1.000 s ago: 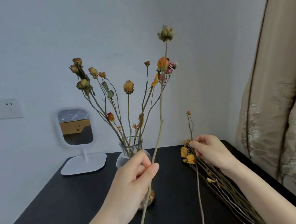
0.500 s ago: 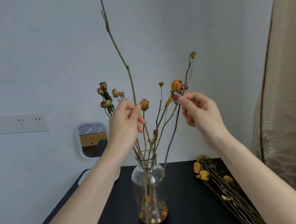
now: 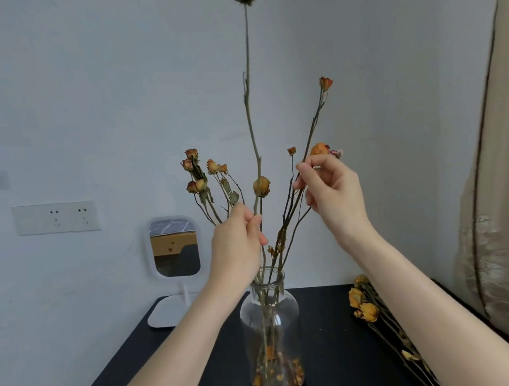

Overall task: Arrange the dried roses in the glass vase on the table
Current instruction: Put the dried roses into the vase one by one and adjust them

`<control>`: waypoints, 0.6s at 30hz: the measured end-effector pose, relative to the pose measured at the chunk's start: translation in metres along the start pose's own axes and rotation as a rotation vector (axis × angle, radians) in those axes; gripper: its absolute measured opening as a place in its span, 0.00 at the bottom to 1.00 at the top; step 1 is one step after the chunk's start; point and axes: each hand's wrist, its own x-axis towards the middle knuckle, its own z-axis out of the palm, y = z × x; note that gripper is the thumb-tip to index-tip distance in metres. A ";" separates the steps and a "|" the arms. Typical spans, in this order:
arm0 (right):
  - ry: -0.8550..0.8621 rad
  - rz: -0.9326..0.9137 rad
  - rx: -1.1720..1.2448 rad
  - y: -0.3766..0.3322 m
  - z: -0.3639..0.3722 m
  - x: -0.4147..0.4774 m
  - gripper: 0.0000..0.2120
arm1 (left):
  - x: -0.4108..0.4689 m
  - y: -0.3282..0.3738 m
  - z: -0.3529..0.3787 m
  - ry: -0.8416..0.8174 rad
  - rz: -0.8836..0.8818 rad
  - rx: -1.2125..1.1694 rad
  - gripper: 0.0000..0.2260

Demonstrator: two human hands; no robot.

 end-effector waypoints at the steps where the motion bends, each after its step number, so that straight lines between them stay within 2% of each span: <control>1: -0.011 -0.003 -0.020 0.003 0.001 -0.001 0.04 | -0.002 -0.002 0.003 -0.003 -0.002 0.015 0.06; 13: -0.134 0.051 -0.352 0.027 0.012 -0.016 0.05 | -0.025 -0.031 0.033 -0.070 -0.095 0.026 0.03; 18: -0.146 0.082 -0.467 0.044 0.016 -0.019 0.06 | -0.030 -0.042 0.037 -0.105 -0.127 0.156 0.03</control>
